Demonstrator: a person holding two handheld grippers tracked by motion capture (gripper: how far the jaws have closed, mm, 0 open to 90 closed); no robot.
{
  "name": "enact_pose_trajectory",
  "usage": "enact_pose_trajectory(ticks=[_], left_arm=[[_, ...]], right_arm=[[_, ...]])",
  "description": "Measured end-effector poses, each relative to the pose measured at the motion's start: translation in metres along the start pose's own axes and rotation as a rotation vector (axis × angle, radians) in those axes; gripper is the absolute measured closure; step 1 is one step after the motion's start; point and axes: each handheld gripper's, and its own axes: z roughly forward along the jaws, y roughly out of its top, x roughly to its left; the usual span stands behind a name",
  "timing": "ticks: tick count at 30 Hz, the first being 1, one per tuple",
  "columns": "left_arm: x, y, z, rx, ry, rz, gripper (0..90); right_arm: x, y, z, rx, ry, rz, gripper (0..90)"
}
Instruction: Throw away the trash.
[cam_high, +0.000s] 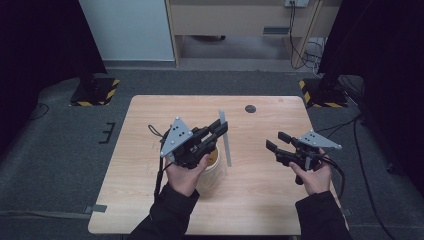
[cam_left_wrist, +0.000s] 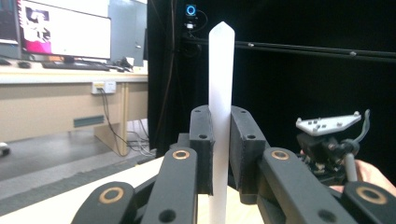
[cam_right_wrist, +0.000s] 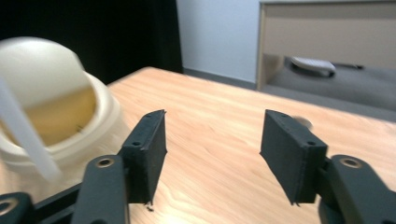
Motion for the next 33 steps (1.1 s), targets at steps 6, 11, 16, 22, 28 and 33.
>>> enact_pose_trajectory(ticks=[6,11,16,22,28,33], left_arm=[[0.008,0.005,-0.006,-0.011,0.019,0.012,80.1],[0.012,0.010,-0.008,-0.015,0.035,0.018,80.1],[0.017,0.012,-0.011,-0.012,0.056,0.035,80.0],[0.023,0.010,-0.013,-0.003,0.076,0.046,80.0],[0.028,0.001,-0.012,0.021,0.090,0.044,80.0],[0.032,-0.011,-0.011,0.045,0.098,0.039,79.9]], right_arm=[[-0.014,-0.015,0.006,0.044,-0.043,0.008,30.5],[-0.020,-0.023,0.008,0.064,-0.064,0.010,27.2],[-0.026,-0.031,0.010,0.087,-0.087,0.014,24.8],[-0.031,-0.040,0.013,0.128,-0.103,0.011,21.7],[-0.033,-0.045,0.016,0.155,-0.108,0.001,19.9],[-0.034,-0.046,0.016,0.158,-0.107,0.000,19.6]])
